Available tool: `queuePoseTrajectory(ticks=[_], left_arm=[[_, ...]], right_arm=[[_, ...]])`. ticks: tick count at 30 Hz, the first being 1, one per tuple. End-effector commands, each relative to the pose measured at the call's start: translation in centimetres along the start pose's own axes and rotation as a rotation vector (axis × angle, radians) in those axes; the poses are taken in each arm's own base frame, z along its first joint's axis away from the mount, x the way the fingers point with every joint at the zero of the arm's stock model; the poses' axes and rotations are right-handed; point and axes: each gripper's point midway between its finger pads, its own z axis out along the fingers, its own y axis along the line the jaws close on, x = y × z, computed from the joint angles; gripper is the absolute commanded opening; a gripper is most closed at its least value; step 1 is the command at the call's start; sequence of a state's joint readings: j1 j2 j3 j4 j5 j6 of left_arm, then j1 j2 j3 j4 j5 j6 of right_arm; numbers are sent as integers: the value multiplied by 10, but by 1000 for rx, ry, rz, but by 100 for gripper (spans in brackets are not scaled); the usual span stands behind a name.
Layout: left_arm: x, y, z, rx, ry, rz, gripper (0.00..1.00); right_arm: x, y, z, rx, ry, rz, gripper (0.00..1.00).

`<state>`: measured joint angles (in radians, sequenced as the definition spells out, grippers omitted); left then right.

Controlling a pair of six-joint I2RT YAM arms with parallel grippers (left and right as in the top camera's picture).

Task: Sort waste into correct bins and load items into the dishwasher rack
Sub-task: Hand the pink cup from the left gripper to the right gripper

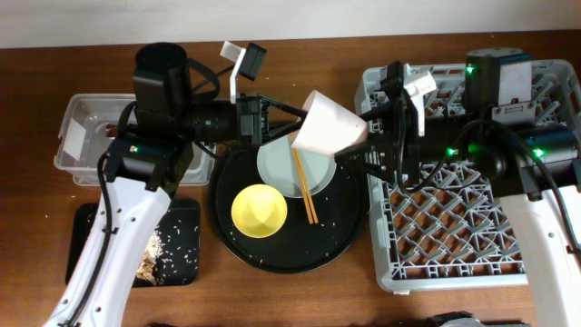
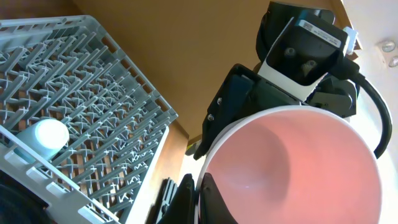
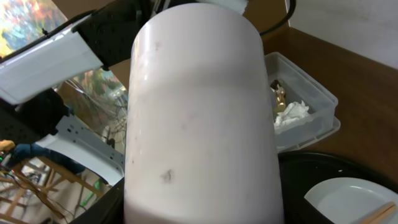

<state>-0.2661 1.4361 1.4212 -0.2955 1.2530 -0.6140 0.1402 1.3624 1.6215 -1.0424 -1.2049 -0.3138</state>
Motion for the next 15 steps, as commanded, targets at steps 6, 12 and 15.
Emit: queuePoseTrajectory(ticks=[6, 12, 15], left_arm=[[28, 1, 3, 14, 83, -67, 2], [31, 3, 3, 11, 89, -66, 2], [31, 4, 3, 8, 87, -67, 10]], right_arm=[[-2, -23, -5, 91, 1, -15, 45], [-2, -27, -5, 114, 5, -21, 44], [-3, -28, -5, 116, 4, -25, 44]])
